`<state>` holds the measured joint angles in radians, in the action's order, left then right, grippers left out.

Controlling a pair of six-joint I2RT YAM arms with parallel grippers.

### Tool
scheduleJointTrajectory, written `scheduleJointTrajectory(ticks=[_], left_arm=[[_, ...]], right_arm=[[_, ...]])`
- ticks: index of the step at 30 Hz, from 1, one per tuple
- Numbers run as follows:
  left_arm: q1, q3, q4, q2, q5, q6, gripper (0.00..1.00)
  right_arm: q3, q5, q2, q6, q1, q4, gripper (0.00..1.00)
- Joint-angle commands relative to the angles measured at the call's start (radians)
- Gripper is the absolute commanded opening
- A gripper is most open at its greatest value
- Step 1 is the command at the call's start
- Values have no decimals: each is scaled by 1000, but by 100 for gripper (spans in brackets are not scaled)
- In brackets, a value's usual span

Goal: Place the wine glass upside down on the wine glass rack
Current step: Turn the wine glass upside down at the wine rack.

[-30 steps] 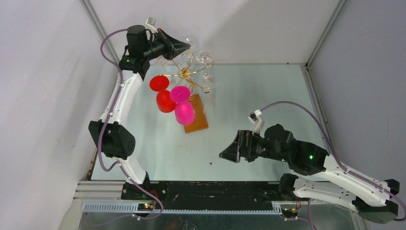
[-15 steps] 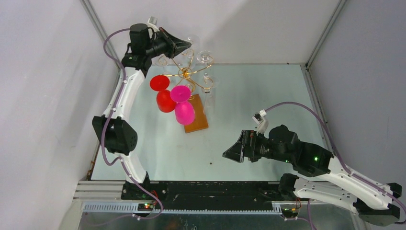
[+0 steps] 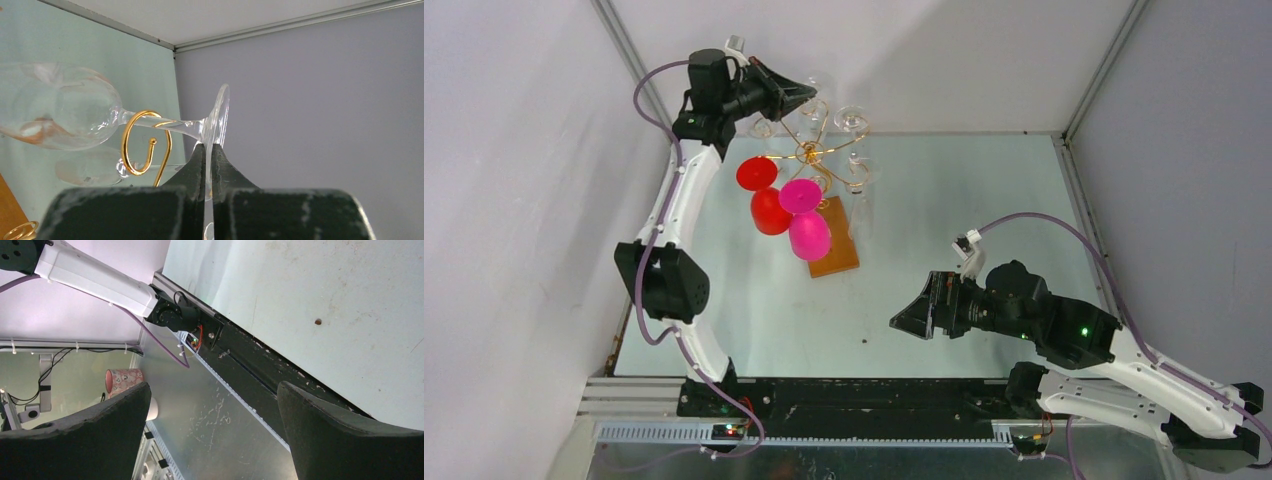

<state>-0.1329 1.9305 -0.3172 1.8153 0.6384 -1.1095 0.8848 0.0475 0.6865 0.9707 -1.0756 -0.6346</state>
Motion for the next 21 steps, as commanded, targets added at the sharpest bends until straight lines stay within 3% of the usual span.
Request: scheduleJointTrajectory(ticks=[1, 21], left_arm=[[19, 24, 62, -49, -6, -1, 0], [40, -104, 90, -147, -6, 4, 4]], right_arm=[[2, -13, -4, -12, 6, 1, 100], [2, -13, -2, -4, 3, -4, 100]])
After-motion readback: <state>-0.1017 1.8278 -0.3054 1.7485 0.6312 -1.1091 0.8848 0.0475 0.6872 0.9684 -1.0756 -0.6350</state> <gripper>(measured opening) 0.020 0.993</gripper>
